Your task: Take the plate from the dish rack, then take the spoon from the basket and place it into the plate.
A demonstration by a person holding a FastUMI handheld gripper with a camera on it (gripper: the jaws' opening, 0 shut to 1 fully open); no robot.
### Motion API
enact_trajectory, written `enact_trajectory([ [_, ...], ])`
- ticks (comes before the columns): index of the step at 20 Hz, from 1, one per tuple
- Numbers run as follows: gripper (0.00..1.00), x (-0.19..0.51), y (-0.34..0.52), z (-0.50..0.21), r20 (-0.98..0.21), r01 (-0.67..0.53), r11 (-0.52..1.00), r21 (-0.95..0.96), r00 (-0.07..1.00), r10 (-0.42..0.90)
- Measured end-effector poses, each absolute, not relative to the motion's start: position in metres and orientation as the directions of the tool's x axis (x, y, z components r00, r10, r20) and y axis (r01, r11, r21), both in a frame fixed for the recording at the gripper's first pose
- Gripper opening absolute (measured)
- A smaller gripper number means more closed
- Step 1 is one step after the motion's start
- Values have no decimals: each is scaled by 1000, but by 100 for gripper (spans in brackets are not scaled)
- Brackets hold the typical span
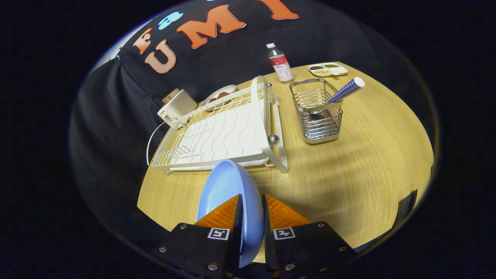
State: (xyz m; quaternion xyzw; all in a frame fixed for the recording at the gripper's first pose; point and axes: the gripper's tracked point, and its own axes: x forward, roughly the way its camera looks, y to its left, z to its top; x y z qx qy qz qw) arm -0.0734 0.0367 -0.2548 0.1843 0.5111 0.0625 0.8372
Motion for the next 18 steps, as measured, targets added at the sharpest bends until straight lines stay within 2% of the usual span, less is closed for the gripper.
enact_trajectory([
  [2, 34, -73, 27, -265, -841, 71, 949, 306, 488, 235],
  [4, 42, -64, 15, -271, -814, 99, 957, 272, 554, 174],
  [7, 49, -55, 14, -264, -748, 127, 934, 334, 639, 181],
  [8, 55, -51, 9, -255, -720, 124, 936, 330, 675, 164],
  [12, 73, -28, -38, -217, -579, 173, 964, 201, 815, -25],
  [14, 78, -20, -57, -202, -521, 216, 965, 151, 847, -108],
  [18, 81, -4, -88, -194, -469, 275, 957, 97, 860, -199],
])
